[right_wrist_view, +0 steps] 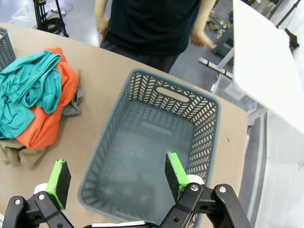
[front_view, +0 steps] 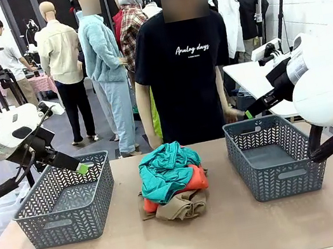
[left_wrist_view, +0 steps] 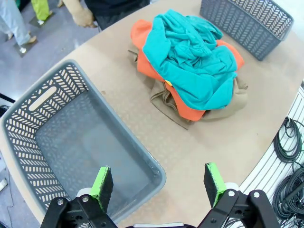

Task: Sort the tops and bottoms.
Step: Lift clothes from the center of the table with your left hand.

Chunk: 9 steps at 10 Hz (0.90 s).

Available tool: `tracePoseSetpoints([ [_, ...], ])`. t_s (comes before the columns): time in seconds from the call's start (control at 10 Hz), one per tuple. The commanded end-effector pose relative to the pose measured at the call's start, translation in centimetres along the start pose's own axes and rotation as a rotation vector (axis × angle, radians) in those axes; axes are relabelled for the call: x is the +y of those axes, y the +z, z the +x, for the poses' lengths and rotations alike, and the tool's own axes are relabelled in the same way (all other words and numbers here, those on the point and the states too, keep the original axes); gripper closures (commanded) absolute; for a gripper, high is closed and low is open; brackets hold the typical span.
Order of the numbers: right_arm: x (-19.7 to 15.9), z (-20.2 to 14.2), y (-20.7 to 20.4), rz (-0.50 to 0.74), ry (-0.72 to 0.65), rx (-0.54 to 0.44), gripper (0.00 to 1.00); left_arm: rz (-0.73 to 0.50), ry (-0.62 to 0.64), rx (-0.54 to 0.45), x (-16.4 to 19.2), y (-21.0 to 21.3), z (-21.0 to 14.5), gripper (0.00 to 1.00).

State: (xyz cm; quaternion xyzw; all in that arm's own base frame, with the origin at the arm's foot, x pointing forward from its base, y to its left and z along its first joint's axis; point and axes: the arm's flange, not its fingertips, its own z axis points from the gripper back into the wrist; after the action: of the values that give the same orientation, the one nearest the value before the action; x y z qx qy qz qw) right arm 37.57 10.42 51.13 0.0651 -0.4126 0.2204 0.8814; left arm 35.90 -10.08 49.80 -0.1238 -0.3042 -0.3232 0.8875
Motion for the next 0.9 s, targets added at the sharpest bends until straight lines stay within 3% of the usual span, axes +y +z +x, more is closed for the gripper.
tracePoseSetpoints([
  [0.0, -0.07, 0.03, 0.09, -0.002, 0.002, -0.002, 0.00, -0.006, -0.002, -0.002, 0.22, 0.03, -0.10, 0.00],
  [0.8, -0.07, 0.03, 0.09, -0.002, 0.002, -0.002, 0.00, -0.006, -0.002, -0.002, 0.22, 0.03, -0.10, 0.00],
])
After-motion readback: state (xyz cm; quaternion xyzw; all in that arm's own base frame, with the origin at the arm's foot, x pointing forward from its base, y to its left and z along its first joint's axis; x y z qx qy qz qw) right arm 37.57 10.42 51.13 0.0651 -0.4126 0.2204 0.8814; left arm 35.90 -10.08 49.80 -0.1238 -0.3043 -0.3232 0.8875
